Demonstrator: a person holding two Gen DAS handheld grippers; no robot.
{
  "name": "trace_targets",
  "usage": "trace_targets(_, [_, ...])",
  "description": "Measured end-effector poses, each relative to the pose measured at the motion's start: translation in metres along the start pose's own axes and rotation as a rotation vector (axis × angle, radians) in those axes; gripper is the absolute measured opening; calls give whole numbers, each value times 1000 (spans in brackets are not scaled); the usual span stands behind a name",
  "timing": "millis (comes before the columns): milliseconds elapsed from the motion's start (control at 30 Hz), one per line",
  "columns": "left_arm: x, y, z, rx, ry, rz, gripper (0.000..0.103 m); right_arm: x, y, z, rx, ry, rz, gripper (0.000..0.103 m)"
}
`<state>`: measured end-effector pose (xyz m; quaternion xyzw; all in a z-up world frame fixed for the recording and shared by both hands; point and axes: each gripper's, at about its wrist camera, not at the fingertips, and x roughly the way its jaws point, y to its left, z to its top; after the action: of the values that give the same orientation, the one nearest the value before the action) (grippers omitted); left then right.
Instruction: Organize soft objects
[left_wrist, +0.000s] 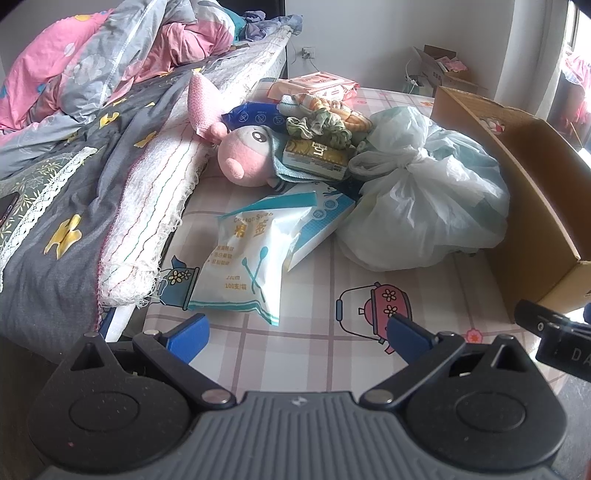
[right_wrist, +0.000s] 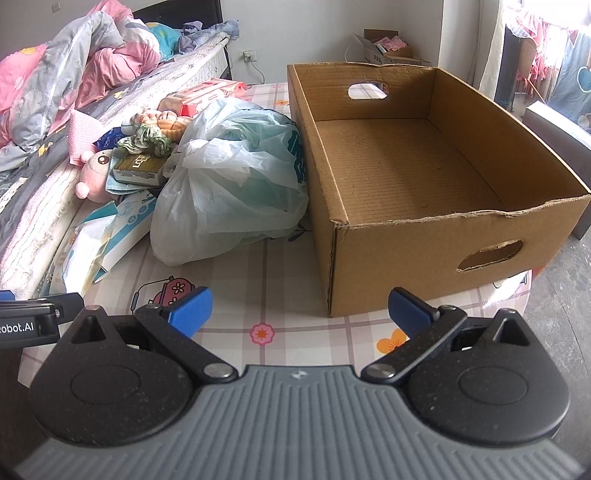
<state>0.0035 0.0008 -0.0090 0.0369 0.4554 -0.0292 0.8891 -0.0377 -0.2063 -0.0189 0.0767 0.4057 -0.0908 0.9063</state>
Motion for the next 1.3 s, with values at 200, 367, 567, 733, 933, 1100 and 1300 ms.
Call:
trace_targets(200, [0, 0, 0, 0, 0, 0, 103, 0, 0, 0, -1, 0, 0, 102])
trace_targets(367, [0, 0, 0, 0, 0, 0, 103, 0, 0, 0, 0, 0, -1, 102])
trace_targets(567, [1, 2, -1, -1, 3, -1, 103, 0, 1, 0, -1, 0, -1, 102])
trace_targets(733, [1, 8, -2, -6, 5, 3, 103, 2, 0, -2, -2, 0, -4, 102])
trace_targets(933, [-1, 12, -2, 1, -22, 37, 103, 1, 1, -2, -4, -3, 12, 102])
trace_targets(1100, [-10, 40, 5, -33, -77, 73, 103, -3, 12, 5, -27, -29, 65, 102])
trace_targets(1300, [-12, 81, 12, -50, -154, 81, 103, 2, 33, 30, -44, -53, 310, 102])
